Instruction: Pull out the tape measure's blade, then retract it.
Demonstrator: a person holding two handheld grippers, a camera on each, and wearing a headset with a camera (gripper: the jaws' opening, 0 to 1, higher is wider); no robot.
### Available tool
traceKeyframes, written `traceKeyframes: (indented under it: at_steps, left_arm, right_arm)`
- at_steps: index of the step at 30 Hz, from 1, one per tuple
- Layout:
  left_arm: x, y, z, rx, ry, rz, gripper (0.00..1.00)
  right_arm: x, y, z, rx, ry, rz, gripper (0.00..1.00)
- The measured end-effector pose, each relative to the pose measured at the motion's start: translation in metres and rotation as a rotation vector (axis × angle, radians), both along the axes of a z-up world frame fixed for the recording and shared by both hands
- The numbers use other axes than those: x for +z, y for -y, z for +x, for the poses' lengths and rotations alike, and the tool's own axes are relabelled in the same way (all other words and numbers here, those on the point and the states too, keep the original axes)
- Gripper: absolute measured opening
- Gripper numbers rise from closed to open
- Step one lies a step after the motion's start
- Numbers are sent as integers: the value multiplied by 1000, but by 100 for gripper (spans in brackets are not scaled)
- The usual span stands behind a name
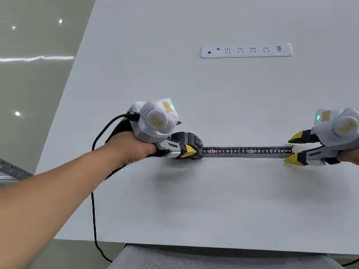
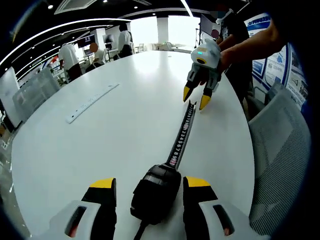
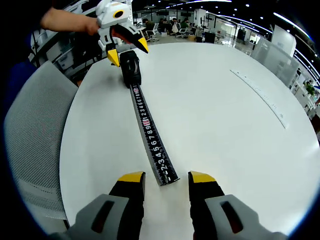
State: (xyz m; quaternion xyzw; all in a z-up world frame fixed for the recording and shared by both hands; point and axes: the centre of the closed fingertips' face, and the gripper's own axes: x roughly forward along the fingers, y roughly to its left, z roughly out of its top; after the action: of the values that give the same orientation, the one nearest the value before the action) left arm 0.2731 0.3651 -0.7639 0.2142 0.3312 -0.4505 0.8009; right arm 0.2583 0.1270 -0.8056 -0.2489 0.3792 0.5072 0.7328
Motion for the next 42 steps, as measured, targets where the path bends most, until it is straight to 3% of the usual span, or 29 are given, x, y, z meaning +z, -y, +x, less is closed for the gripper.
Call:
traceKeyframes:
  at_steps: [4, 9, 14, 19, 21, 30, 33, 42]
  left_arm:
    - [3, -5, -4, 58, -10, -13, 51]
    - [11, -6, -13, 126, -35, -55, 63]
    - [15, -9, -22, 232, -58, -106, 68]
    - [20, -15, -28, 338, -49, -139, 74]
    - [21, -18, -33, 371, -57, -152, 76]
    - [30, -28, -53, 457, -52, -175, 85]
    - [33, -30, -61, 490, -82, -173, 87]
    - [53, -37, -74, 549, -67, -196, 93]
  right_arm:
    - [7, 2, -4, -62, 3, 24, 36]
    - [15, 3, -11, -139, 7, 48, 47]
    - [24, 3, -13, -279, 30, 107, 56]
    - [30, 0, -23, -383, 25, 161, 62]
    - [37, -6, -27, -435, 9, 206, 65]
    - [47, -5, -48, -503, 3, 213, 76]
    - [57, -3, -56, -534, 10, 224, 79]
    - [76, -1, -78, -574, 17, 226, 86]
